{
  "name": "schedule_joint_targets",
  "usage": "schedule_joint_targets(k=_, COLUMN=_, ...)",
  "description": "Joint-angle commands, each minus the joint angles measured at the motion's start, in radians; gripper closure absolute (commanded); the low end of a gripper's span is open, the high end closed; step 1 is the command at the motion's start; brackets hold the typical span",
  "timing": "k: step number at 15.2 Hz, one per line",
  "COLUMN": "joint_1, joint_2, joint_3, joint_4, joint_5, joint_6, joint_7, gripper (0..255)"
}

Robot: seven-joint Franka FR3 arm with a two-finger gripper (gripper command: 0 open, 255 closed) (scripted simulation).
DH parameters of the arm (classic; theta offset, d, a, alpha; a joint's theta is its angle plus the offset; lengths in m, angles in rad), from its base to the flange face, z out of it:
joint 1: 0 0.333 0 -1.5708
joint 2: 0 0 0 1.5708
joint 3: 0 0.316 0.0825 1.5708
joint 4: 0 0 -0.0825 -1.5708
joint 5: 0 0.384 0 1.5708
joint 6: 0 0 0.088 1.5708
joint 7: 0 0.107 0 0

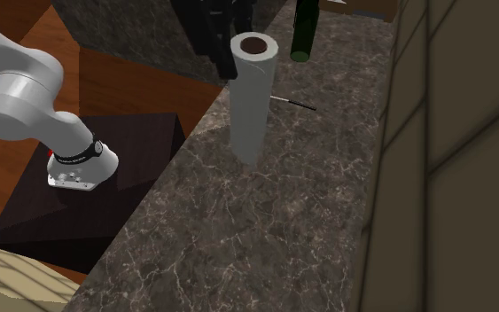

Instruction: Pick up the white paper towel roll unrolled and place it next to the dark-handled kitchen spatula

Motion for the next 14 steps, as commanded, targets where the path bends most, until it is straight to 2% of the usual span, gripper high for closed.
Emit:
schedule_joint_targets(k=1, joint_1=0.018, joint_2=-0.027, joint_3=0.033, joint_4=-0.032, joint_5=-0.015, joint_6=0.003, joint_7=0.054, gripper=255)
schedule_joint_targets(k=7, joint_1=0.071, joint_2=-0.078, joint_3=0.137, joint_4=-0.087, joint_5=-0.039, joint_6=-0.002, joint_7=0.212, gripper=255)
schedule_joint_targets(k=14, joint_1=0.132, joint_2=-0.085, joint_3=0.252, joint_4=-0.097, joint_5=-0.046, joint_6=-0.017, joint_7=0.386, gripper=255)
